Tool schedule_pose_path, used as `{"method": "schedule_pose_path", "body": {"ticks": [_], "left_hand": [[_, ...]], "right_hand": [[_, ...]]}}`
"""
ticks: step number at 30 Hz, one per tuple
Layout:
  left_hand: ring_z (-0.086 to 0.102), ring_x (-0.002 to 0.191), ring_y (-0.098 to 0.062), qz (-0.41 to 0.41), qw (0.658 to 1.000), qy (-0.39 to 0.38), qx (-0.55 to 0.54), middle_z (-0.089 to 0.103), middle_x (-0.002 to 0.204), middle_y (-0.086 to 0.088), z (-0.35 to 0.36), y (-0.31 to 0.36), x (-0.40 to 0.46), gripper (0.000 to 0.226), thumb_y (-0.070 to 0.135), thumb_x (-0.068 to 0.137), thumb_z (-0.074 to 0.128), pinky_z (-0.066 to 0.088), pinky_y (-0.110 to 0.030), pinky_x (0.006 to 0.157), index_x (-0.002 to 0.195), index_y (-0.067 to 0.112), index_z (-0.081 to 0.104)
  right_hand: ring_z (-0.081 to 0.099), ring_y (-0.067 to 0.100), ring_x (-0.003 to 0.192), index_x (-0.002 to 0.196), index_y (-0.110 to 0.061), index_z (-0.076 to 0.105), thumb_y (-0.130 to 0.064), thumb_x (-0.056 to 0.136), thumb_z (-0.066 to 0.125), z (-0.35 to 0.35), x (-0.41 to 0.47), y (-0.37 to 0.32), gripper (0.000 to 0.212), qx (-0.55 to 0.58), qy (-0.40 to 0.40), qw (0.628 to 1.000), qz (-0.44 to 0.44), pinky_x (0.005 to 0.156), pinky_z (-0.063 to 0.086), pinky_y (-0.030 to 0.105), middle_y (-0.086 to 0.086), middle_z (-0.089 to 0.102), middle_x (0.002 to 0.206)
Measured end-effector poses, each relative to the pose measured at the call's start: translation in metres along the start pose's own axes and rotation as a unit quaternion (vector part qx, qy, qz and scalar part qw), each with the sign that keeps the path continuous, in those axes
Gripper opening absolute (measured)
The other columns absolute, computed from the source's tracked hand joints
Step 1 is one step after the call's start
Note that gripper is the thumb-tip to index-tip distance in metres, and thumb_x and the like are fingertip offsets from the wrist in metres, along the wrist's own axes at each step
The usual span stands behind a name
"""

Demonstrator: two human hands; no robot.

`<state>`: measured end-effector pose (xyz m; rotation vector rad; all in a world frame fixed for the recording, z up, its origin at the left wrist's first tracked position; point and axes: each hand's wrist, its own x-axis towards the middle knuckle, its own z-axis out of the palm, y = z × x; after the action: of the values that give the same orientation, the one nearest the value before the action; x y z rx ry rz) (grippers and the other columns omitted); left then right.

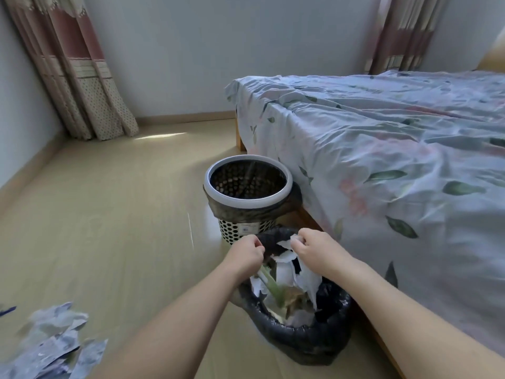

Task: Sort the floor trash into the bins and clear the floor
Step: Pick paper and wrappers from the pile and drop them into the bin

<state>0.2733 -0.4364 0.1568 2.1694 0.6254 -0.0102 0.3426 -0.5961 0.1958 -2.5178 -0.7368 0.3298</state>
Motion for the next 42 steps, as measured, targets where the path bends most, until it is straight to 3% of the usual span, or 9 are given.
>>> {"method": "schedule_pose_path", "body": {"ticks": [7,10,12,15,20,26,32,36,42], "left_hand": [[0.049,0.074,-0.02,-0.066,0.989,-0.087,-0.095,0.056,0.083,-0.007,0.014,-0.001,0.001,0.02,0.016,0.093,0.044,0.041,-0.03,0.065,0.086,0.009,0.061],[0.049,0.078,-0.021,-0.05,0.989,-0.013,-0.138,0.055,0.083,-0.007,0.018,0.004,0.01,0.015,0.011,0.089,0.046,0.044,-0.044,0.073,0.082,0.01,0.059],[0.055,0.092,-0.02,-0.06,0.976,0.06,-0.199,0.061,0.092,-0.003,0.016,0.008,0.015,0.019,0.014,0.095,0.043,0.044,-0.038,0.084,0.091,0.012,0.061],[0.056,0.103,-0.021,-0.056,0.968,0.098,-0.225,0.062,0.099,-0.003,0.01,0.007,0.021,0.021,0.017,0.097,0.041,0.044,-0.035,0.091,0.094,0.015,0.062],[0.055,0.095,-0.019,-0.041,0.973,0.133,-0.184,0.062,0.099,-0.003,-0.005,-0.003,0.029,0.026,0.023,0.098,0.04,0.043,-0.031,0.075,0.098,0.01,0.062],[0.05,0.086,-0.017,-0.049,0.978,0.157,-0.13,0.06,0.098,-0.003,-0.015,-0.028,0.042,0.036,0.028,0.1,0.035,0.039,-0.027,0.069,0.104,0.002,0.06],[0.054,0.098,-0.026,-0.09,0.981,0.155,-0.081,0.059,0.097,-0.005,-0.023,-0.061,0.043,0.038,0.028,0.101,0.033,0.043,-0.041,0.088,0.104,0.003,0.061],[0.052,0.09,-0.026,-0.104,0.982,0.144,-0.071,0.056,0.09,-0.003,-0.04,-0.076,0.035,0.034,0.026,0.1,0.035,0.041,-0.036,0.077,0.099,0.001,0.059],[0.041,0.069,-0.016,-0.098,0.983,0.125,-0.089,0.049,0.08,-0.001,-0.102,-0.097,-0.006,0.022,0.026,0.096,0.04,0.033,-0.031,0.061,0.088,0.01,0.054]], "right_hand": [[0.051,0.011,0.085,0.096,-0.015,0.064,-0.058,0.097,0.032,0.031,0.011,0.014,0.054,0.174,-0.086,0.975,0.111,0.076,0.039,0.03,-0.008,0.053,0.084],[0.051,0.017,0.099,0.104,-0.018,0.061,-0.053,0.098,0.034,0.048,0.02,0.026,0.044,0.15,-0.101,0.975,0.128,0.088,0.043,0.034,0.0,0.055,0.105],[0.052,0.019,0.106,0.124,-0.023,0.048,-0.048,0.093,0.049,0.061,0.024,0.036,0.04,0.125,-0.125,0.976,0.124,0.09,0.047,0.035,0.005,0.05,0.127],[0.015,0.033,0.145,0.154,-0.024,0.003,-0.06,0.084,0.057,0.079,0.029,0.041,0.095,0.062,-0.196,0.969,0.138,0.115,0.027,0.046,0.008,0.004,0.161],[-0.017,0.038,0.145,0.15,-0.027,-0.022,-0.068,0.086,0.046,0.103,0.036,0.035,0.102,-0.127,-0.268,0.947,0.124,0.114,0.005,0.063,0.009,-0.026,0.158],[0.044,0.031,0.127,0.139,-0.037,0.04,-0.073,0.059,0.041,0.138,0.049,0.034,0.088,-0.202,-0.24,0.934,0.17,0.095,0.043,0.047,-0.001,0.041,0.141],[0.054,0.036,0.11,0.121,-0.032,0.056,-0.057,0.062,0.055,0.155,0.062,0.038,0.064,-0.223,-0.249,0.919,0.21,0.068,0.042,0.052,0.001,0.054,0.124],[0.055,0.035,0.113,0.125,-0.031,0.054,-0.062,0.06,0.066,0.147,0.075,0.026,0.074,-0.257,-0.341,0.895,0.129,0.09,0.048,0.049,-0.002,0.055,0.13],[0.056,0.032,0.114,0.126,-0.014,0.057,-0.032,0.091,0.05,0.061,0.061,-0.081,0.04,-0.259,-0.177,0.948,0.058,0.099,0.046,0.045,0.008,0.059,0.126]]}}
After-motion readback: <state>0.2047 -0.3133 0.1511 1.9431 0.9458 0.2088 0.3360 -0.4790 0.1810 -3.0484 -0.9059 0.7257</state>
